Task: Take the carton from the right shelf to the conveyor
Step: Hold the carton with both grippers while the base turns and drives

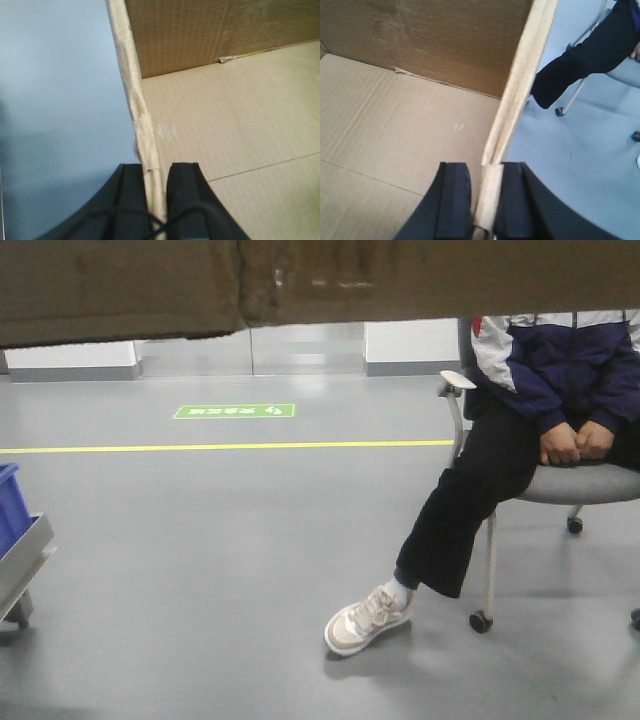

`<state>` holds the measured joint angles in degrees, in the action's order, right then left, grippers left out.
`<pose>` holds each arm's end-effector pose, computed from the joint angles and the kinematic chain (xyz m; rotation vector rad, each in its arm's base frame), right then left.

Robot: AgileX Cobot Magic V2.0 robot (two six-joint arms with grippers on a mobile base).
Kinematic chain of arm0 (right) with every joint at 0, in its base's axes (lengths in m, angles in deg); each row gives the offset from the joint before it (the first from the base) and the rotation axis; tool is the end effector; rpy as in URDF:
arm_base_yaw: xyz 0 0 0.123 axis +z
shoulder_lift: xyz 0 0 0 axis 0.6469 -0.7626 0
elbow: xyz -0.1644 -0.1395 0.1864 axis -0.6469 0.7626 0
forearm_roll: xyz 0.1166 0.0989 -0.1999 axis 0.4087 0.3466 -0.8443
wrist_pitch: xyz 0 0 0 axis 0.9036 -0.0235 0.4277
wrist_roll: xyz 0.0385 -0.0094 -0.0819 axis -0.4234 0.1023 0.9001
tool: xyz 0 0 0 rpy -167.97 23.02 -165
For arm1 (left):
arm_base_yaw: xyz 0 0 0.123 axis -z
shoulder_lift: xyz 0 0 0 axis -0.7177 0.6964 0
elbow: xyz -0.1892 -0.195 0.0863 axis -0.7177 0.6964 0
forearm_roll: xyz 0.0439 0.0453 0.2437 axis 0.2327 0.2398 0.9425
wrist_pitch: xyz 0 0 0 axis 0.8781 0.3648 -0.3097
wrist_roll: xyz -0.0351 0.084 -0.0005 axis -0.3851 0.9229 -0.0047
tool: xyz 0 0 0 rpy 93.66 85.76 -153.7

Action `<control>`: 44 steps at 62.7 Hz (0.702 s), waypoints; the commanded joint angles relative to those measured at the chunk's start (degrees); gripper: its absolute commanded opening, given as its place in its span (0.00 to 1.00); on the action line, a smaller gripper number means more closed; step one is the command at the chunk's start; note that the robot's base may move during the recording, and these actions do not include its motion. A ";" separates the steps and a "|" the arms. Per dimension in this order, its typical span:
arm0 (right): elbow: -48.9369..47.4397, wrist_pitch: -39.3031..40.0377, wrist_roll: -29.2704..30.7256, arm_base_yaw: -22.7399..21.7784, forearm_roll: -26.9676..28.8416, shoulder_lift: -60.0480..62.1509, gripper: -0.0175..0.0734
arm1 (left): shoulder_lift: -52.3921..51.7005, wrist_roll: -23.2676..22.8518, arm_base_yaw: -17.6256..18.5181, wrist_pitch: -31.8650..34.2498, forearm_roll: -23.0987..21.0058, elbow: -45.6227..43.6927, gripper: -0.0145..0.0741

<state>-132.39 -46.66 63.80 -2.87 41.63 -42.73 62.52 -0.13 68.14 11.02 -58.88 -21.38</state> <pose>0.1985 0.1304 0.4999 -0.4879 2.2165 0.2027 0.2141 -0.0730 0.4855 0.1483 2.2944 -0.1280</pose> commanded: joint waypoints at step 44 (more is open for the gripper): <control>-0.26 9.76 1.84 0.39 0.89 0.34 0.12 | -0.58 0.33 0.38 1.71 1.42 -0.01 0.14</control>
<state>-132.39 -42.75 63.80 -2.87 41.74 -43.32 62.52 -0.22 68.14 11.02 -57.25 -21.38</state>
